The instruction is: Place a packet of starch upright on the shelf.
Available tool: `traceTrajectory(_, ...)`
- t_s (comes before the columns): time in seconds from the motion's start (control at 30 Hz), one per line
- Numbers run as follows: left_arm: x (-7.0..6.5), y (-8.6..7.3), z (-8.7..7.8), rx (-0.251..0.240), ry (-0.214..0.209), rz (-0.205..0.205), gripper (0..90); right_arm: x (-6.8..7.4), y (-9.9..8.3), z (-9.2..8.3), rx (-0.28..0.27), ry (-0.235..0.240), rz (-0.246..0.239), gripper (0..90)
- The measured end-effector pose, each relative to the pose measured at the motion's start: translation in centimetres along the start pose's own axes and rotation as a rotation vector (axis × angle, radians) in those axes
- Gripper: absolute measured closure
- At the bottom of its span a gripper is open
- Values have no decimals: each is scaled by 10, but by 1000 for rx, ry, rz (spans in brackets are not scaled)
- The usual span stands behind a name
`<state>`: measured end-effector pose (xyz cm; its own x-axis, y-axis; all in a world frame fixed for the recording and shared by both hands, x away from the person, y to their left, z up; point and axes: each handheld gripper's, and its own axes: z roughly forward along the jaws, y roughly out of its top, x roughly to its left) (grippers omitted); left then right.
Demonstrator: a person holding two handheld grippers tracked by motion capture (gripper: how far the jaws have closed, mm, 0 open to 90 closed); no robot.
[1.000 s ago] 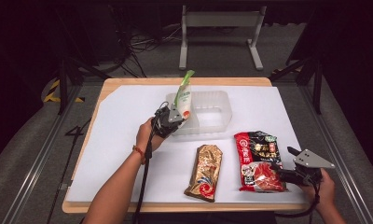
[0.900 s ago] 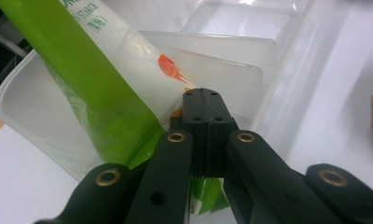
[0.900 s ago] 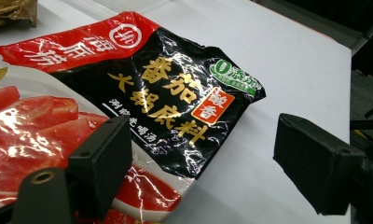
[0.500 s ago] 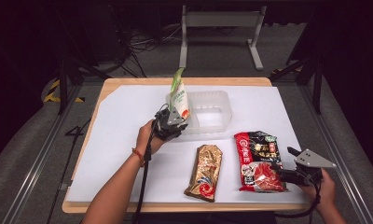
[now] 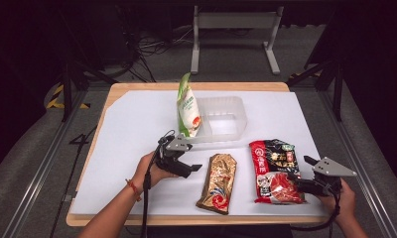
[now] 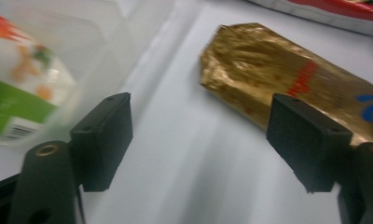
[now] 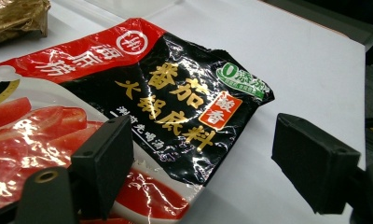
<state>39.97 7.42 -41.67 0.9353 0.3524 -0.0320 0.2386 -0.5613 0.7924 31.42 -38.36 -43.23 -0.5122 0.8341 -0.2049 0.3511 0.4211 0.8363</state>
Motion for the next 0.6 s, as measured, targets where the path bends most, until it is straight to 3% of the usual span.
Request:
traceTrajectory(0.17, -9, -3, 5, 6, 3, 18, 108, 2, 0, 0, -2, 3, -16, 226)
traceTrajectory(0.27, -12, -2, 14, 43, 21, 42, 130, 2, 1, -1, -3, 5, -16, 232)
traceTrajectory(0.33, -10, 0, 19, 42, 2, 32, 167, 3, 0, -1, 1, 5, -18, 231)
traceTrajectory(0.43, -5, 7, 23, 18, -12, 4, 173, 2, -1, -2, 1, -1, -14, 230)
traceTrajectory(0.53, 2, 13, 27, -5, -55, -31, 169, 0, -1, -1, 1, -6, -9, 227)
traceTrajectory(0.6, 6, 17, 32, -20, -56, -44, 165, 0, -1, 0, 5, -7, -5, 223)
